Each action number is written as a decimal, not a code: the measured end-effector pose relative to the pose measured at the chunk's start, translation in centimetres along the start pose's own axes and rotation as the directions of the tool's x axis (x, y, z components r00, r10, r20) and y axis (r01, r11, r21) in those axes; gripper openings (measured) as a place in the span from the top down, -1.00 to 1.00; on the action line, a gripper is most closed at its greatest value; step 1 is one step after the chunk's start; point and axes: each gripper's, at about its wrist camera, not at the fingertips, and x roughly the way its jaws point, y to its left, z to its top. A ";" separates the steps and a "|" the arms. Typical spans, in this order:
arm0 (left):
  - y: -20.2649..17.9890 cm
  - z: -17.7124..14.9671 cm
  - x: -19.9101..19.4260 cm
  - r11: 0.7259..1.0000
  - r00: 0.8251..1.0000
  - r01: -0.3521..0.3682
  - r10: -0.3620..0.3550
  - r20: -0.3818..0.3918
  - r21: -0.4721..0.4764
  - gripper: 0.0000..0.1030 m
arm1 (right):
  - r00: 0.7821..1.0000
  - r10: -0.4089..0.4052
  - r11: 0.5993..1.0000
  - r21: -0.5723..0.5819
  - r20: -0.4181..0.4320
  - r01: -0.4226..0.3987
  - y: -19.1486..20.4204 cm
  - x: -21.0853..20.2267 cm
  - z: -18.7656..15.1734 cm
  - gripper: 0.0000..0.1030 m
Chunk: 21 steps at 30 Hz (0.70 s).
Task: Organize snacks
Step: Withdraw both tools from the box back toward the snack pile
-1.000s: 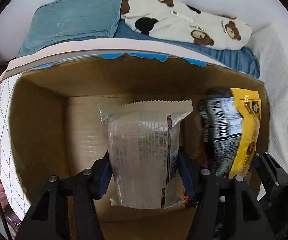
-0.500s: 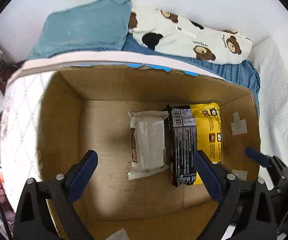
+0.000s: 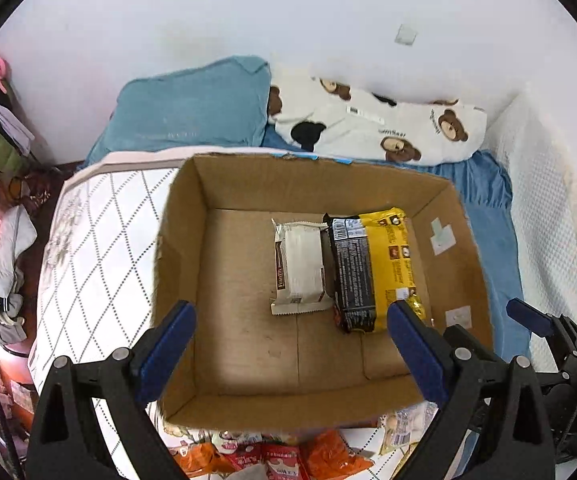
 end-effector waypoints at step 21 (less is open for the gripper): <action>2.0 -14.9 -0.2 0.993 0.987 0.008 -0.027 -0.160 -0.120 -0.89 | 0.990 0.137 0.974 0.191 -0.046 -0.126 -2.9 -2.4 -12.7 -0.96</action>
